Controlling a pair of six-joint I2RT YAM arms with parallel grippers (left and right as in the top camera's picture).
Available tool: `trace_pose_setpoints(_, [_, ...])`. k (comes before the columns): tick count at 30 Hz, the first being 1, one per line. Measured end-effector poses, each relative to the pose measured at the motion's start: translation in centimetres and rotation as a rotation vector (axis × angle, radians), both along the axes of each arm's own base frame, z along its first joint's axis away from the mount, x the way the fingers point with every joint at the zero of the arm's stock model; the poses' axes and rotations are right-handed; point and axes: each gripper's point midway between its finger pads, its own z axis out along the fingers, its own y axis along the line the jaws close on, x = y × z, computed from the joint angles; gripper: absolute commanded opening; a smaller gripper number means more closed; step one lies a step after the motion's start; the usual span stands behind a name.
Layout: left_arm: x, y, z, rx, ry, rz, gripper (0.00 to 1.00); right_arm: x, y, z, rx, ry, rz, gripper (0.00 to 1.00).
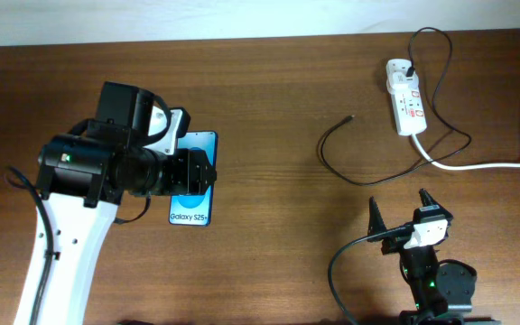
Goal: Plug charger to phone and switch on socket
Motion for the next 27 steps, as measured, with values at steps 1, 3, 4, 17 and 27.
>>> trace_pose_setpoints(1, [0.0, 0.0, 0.0, -0.001, 0.0, 0.002, 0.36, 0.0, 0.0, 0.0, 0.004, 0.001, 0.001, 0.98])
trace_pose_setpoints(3, [0.3, -0.1, 0.1, -0.007, -0.009, 0.011, 0.36, 0.0, 0.2, 0.0, 0.035, 0.004, 0.009, 0.98])
trace_pose_setpoints(4, [0.5, -0.1, 0.2, -0.01, -0.016, 0.015, 0.36, -0.1, 0.5, 0.1, 0.08, 0.009, 0.025, 0.98])
trace_pose_setpoints(17, [1.8, -0.1, 0.1, -0.057, -0.002, 0.171, 0.37, -6.2, 11.1, 0.1, 0.83, 0.447, 0.653, 0.98])
trace_pose_setpoints(27, [1.1, -0.1, -5.3, -0.087, 0.168, 0.347, 0.35, -8.9, 12.9, 0.2, 0.867, 0.57, 0.816, 0.98])
